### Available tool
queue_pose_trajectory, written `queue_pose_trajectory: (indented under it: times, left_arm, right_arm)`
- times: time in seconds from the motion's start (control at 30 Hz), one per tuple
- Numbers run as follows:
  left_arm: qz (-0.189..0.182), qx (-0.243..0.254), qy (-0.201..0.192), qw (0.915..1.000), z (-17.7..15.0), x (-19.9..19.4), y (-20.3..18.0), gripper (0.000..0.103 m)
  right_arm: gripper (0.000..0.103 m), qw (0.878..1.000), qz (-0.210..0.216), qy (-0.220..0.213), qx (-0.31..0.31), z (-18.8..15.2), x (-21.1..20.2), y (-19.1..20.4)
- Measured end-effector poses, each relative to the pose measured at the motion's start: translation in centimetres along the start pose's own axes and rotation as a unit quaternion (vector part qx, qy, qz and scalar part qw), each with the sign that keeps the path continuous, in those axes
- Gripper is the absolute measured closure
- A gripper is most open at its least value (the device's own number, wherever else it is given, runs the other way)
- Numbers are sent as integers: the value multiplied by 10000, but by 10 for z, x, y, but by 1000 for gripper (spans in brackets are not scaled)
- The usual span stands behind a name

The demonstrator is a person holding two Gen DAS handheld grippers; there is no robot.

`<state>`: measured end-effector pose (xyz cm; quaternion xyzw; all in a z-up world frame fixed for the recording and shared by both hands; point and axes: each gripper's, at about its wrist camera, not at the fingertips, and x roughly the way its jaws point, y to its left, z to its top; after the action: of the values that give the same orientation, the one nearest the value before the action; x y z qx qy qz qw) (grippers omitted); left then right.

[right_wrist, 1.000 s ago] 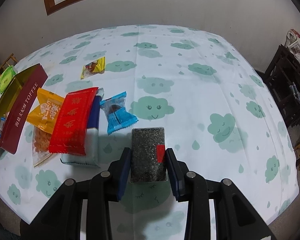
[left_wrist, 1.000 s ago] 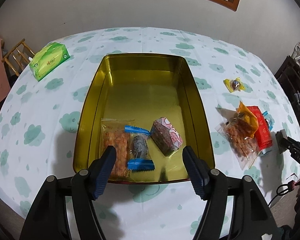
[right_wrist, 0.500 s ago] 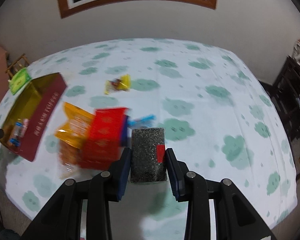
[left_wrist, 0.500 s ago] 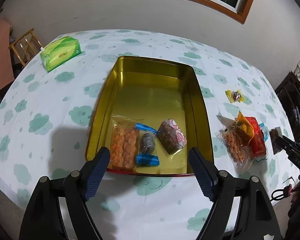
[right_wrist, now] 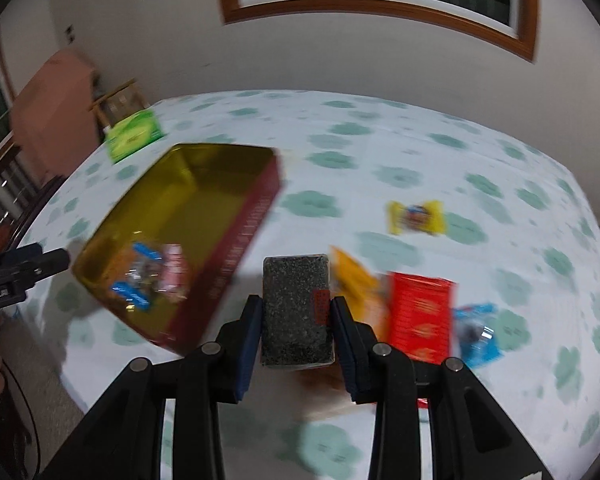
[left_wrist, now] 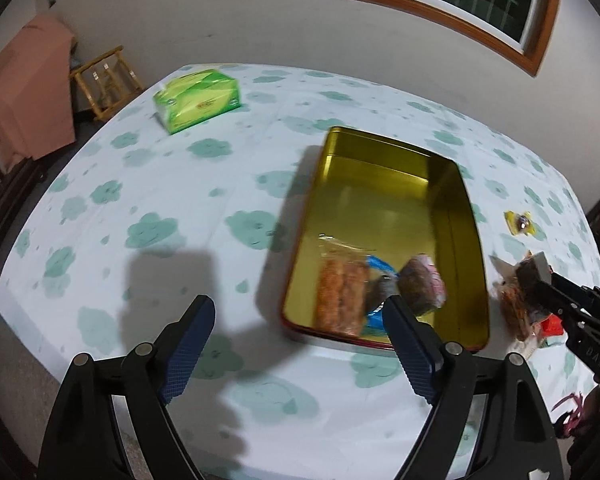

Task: Organize snacks
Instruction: 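Carry the dark seed bar into the red tin and open the right gripper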

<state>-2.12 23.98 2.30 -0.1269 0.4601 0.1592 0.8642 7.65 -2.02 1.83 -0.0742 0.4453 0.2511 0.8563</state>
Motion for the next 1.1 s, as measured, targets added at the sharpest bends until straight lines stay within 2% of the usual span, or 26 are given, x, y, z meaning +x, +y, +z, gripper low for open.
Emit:
queue_pose_trajectory:
  times: [0.2,0.53,1.1]
  left_arm:
    - [97,-256,-4,9996,-2,-4,21,20]
    - [148,-484,20,9987,-5,-8,40,20]
    - [140,-498,53,9986,-6,-9,41,20]
  right_arm:
    - [68,9984,317,-23,-471,17,12,48]
    - [68,9947,507,92,-889,36,45,94]
    - [67,9942,518,278,-896,44,76,102]
